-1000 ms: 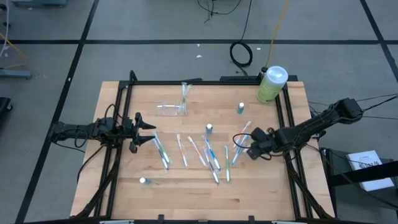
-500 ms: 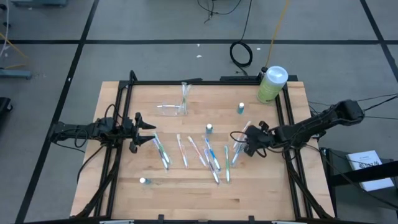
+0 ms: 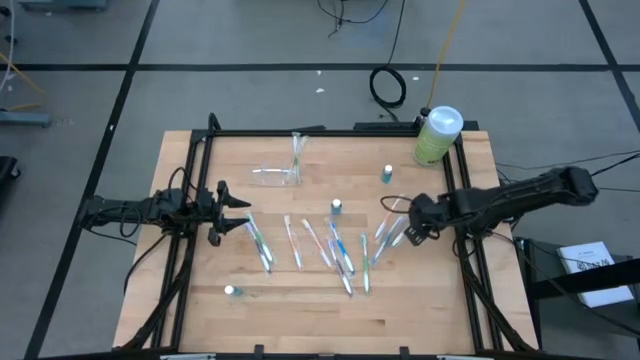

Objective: Pick & Place toothbrushing station
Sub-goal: Put the green toothbrush into the transparent organizer

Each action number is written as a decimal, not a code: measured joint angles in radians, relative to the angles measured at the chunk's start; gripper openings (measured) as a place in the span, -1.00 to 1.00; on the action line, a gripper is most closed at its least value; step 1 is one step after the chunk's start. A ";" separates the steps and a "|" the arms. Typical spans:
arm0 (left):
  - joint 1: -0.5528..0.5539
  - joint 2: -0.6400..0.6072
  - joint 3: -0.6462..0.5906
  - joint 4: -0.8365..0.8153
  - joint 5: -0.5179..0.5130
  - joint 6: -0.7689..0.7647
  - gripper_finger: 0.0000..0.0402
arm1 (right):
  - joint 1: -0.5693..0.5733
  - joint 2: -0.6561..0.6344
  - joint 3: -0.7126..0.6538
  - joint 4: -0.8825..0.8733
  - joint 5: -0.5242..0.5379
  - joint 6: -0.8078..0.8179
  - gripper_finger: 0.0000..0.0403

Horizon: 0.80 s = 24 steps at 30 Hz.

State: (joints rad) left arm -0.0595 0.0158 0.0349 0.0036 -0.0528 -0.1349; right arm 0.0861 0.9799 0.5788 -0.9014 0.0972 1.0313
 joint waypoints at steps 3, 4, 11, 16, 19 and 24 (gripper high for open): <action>0.000 0.000 0.000 0.000 0.000 0.000 0.14 | -0.032 -0.009 -0.018 -0.085 0.018 0.071 -0.19; 0.000 0.000 0.000 0.000 0.000 0.000 0.14 | -0.043 -0.010 -0.026 -0.066 0.018 0.077 -0.18; 0.000 0.000 0.000 0.000 0.000 0.000 0.14 | -0.144 0.006 -0.143 0.163 0.030 0.048 -0.11; 0.000 0.000 0.000 0.000 0.000 0.000 0.14 | -0.225 -0.001 -0.229 0.277 0.021 -0.031 -0.12; 0.000 0.000 0.000 0.000 0.000 0.000 0.14 | -0.254 -0.010 -0.233 0.329 0.082 -0.085 -0.14; 0.000 0.000 0.000 0.000 0.000 0.000 0.14 | -0.279 -0.038 -0.239 0.462 0.169 -0.207 -0.16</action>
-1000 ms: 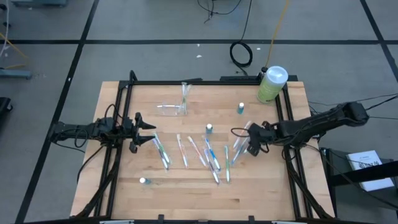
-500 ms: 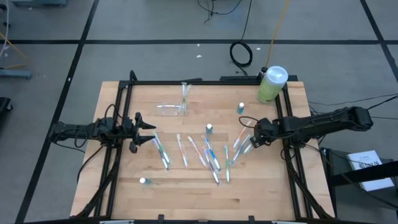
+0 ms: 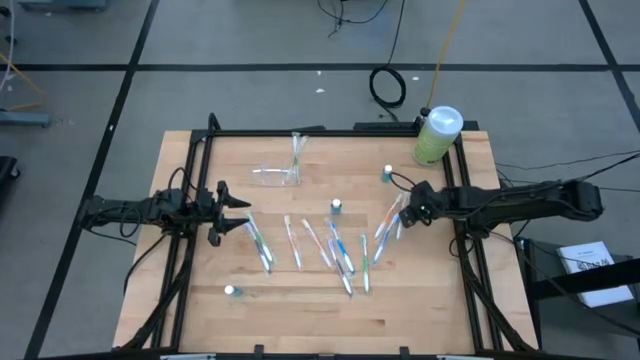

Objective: Pick & Place toothbrushing station
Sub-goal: Put the green toothbrush into the transparent organizer

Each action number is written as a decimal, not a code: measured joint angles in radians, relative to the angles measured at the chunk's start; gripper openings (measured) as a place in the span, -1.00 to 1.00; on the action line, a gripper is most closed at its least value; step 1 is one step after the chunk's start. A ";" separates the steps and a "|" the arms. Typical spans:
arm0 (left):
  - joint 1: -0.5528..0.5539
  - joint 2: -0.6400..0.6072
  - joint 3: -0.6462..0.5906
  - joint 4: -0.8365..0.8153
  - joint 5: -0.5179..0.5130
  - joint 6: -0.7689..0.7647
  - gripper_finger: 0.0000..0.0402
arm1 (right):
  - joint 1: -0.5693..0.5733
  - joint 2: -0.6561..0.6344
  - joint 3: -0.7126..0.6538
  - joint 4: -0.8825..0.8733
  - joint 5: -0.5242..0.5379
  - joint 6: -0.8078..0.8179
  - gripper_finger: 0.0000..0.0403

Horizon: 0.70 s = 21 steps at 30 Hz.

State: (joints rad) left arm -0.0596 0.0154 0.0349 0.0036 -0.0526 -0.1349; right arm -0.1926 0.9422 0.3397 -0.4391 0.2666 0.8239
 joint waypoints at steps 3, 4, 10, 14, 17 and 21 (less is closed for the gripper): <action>0.000 0.000 0.000 0.000 0.000 0.000 0.14 | -0.006 -0.006 -0.002 0.114 0.008 -0.094 -0.16; 0.000 0.000 0.000 0.000 0.000 0.000 0.14 | -0.005 -0.006 0.000 0.149 0.001 -0.110 -0.16; 0.000 0.000 0.000 0.000 0.000 0.000 0.14 | 0.004 -0.005 0.054 0.116 -0.088 -0.224 -0.16; 0.000 0.000 0.000 0.000 0.000 0.000 0.14 | 0.033 0.004 0.181 -0.065 -0.083 -0.220 -0.16; 0.000 0.000 0.000 0.000 0.000 0.000 0.14 | 0.061 0.025 0.302 -0.190 -0.083 -0.203 -0.16; 0.000 0.000 0.000 0.000 0.000 0.000 0.14 | 0.105 0.093 0.432 -0.315 -0.037 -0.141 -0.16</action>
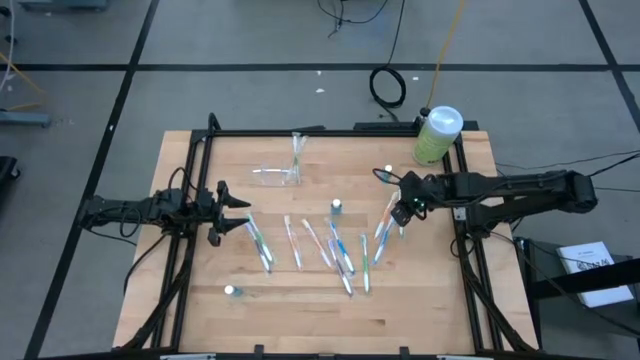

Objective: Pick & Place toothbrushing station
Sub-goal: Put the green toothbrush into the transparent organizer

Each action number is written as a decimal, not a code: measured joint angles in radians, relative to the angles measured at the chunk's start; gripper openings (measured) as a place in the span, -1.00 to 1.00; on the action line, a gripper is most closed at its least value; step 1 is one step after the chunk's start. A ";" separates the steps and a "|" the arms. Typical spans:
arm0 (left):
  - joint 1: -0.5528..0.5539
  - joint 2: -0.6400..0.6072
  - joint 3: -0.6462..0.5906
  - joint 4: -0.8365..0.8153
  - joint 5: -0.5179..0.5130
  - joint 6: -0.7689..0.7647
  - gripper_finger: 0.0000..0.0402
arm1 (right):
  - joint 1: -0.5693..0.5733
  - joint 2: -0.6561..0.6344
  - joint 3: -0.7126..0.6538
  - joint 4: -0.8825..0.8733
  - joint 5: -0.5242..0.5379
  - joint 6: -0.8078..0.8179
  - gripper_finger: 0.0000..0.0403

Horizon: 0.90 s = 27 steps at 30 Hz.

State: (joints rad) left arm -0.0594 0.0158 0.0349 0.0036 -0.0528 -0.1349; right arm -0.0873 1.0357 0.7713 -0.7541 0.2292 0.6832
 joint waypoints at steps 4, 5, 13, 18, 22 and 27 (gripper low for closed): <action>0.000 0.000 0.000 0.000 0.000 0.000 0.14 | 0.028 0.099 0.030 -0.070 0.002 0.059 -0.16; 0.000 0.000 0.000 0.000 0.000 0.000 0.14 | 0.035 0.125 0.030 -0.082 0.001 0.071 -0.16; 0.000 0.000 0.000 0.000 0.000 0.000 0.14 | 0.061 0.277 0.030 -0.069 -0.035 0.188 -0.16; 0.000 0.000 0.000 0.000 0.000 0.000 0.14 | 0.083 0.346 0.030 -0.075 -0.076 0.229 -0.16; 0.000 0.000 0.000 0.000 0.000 0.000 0.14 | 0.086 0.369 0.030 -0.070 -0.075 0.247 -0.16; 0.000 0.000 0.000 0.000 0.000 0.000 0.14 | 0.086 0.371 0.009 -0.050 -0.075 0.254 -0.16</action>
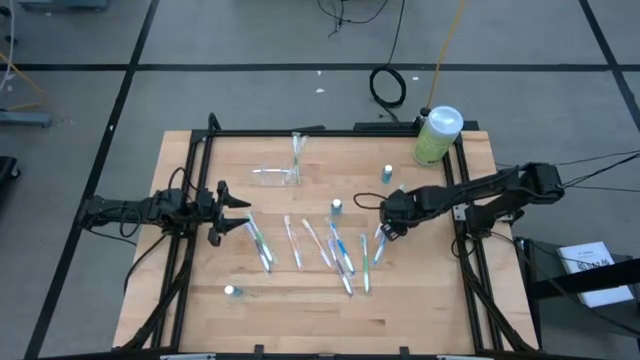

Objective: Pick & Place toothbrushing station
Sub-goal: Put the green toothbrush into the transparent organizer

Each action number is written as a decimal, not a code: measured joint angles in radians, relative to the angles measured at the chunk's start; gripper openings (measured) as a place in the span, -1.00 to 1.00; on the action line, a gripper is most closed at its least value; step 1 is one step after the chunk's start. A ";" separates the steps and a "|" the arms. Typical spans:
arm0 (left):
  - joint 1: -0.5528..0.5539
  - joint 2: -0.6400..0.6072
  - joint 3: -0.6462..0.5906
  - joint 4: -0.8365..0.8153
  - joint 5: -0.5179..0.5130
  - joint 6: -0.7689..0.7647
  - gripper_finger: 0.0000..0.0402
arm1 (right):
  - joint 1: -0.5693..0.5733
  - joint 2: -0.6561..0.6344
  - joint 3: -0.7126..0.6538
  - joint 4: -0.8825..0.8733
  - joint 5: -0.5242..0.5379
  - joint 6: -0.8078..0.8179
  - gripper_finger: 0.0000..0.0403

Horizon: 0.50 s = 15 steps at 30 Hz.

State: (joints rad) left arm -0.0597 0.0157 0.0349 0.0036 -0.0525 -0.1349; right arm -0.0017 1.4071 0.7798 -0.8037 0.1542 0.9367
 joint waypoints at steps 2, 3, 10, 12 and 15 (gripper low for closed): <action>0.000 0.000 0.000 0.000 0.000 0.000 0.14 | 0.000 0.000 -0.022 0.022 -0.002 0.024 -0.16; 0.000 0.000 0.000 0.000 0.000 0.000 0.14 | 0.000 0.000 -0.035 0.033 -0.003 0.037 -0.16; 0.000 0.000 0.000 0.000 0.000 0.000 0.14 | 0.000 -0.005 -0.119 0.123 0.000 0.081 -0.16; 0.000 0.000 0.000 0.000 0.000 0.000 0.14 | 0.000 -0.005 -0.128 0.123 0.001 0.084 -0.17; 0.000 0.000 0.000 0.000 0.000 0.000 0.14 | 0.000 -0.005 -0.132 0.122 0.002 0.076 -0.23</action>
State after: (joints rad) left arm -0.0596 0.0158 0.0348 0.0039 -0.0527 -0.1349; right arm -0.0013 1.4016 0.6483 -0.6820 0.1558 1.0129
